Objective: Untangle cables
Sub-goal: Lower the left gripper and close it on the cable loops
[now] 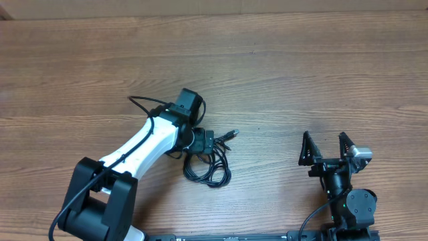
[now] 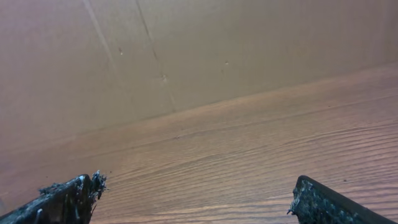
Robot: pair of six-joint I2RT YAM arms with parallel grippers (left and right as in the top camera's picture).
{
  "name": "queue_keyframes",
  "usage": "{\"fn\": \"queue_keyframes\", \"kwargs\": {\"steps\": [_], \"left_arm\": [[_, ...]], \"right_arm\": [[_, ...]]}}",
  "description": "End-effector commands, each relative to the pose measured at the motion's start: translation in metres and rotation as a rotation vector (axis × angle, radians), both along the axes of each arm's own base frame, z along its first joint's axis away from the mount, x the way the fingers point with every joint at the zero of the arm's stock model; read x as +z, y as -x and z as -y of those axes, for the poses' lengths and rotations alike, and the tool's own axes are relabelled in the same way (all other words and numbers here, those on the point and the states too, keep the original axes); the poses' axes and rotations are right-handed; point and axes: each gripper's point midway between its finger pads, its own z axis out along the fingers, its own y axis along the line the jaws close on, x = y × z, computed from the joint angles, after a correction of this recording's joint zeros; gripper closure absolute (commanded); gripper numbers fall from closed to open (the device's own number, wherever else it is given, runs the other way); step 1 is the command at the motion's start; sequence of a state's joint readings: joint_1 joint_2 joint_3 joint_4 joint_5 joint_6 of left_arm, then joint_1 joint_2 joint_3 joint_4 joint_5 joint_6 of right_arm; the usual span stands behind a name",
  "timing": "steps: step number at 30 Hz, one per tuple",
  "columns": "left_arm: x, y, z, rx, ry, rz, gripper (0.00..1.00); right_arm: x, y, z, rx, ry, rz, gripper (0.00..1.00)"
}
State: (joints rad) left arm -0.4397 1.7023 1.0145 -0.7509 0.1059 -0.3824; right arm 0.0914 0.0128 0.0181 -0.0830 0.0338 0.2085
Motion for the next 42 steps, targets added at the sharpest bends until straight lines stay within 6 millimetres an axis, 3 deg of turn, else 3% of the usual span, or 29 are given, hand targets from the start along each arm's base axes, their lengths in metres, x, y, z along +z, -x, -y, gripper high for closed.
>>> {"fn": "queue_keyframes", "kwargs": {"steps": [1,4,6,8,10,11,12,14,15,26,32,37,42], "left_arm": [[0.001,-0.010,-0.008,-0.032,-0.083,0.051,0.10],[0.001,-0.014,-0.010,-0.025,-0.100,0.069,0.14],[0.002,-0.015,-0.010,-0.025,-0.096,0.074,0.23],[0.002,-0.016,-0.009,-0.024,-0.096,0.076,0.36],[0.002,-0.016,-0.008,-0.025,-0.091,0.076,0.62],[0.002,-0.016,-0.008,-0.026,-0.088,0.076,0.68],[0.002,-0.016,-0.007,-0.026,-0.087,0.078,0.68],[0.002,-0.016,-0.007,-0.026,-0.087,0.078,0.46],[0.002,-0.016,-0.007,-0.025,-0.087,0.078,0.40],[0.002,-0.013,0.000,-0.035,-0.065,0.072,0.19],[0.002,-0.012,0.001,-0.039,-0.067,0.067,0.26],[-0.001,-0.011,0.000,-0.039,-0.065,0.069,0.64],[-0.008,-0.004,-0.003,-0.039,-0.072,0.054,0.66]], "right_arm": [[-0.002,0.000,0.002,-0.010,-0.001,0.002,0.00],[-0.002,0.000,0.002,-0.010,-0.001,0.002,0.00],[-0.002,0.000,0.002,-0.010,-0.001,0.002,0.00],[-0.002,0.000,0.002,-0.010,-0.001,0.002,0.00],[-0.002,0.000,0.002,-0.010,-0.001,0.002,0.00],[-0.002,0.000,0.002,-0.010,-0.001,0.002,0.00],[-0.002,0.000,0.002,-0.010,-0.001,0.002,0.00],[-0.002,0.000,0.002,-0.010,-0.001,0.002,0.00],[-0.002,0.000,0.002,-0.010,-0.001,0.002,0.00],[-0.002,0.000,0.002,-0.010,-0.001,0.002,0.00],[-0.002,0.000,0.002,-0.010,-0.001,0.002,0.00],[-0.002,0.000,0.002,-0.010,-0.001,0.002,0.00],[-0.002,0.000,0.002,-0.010,-0.001,0.002,0.00]]}}
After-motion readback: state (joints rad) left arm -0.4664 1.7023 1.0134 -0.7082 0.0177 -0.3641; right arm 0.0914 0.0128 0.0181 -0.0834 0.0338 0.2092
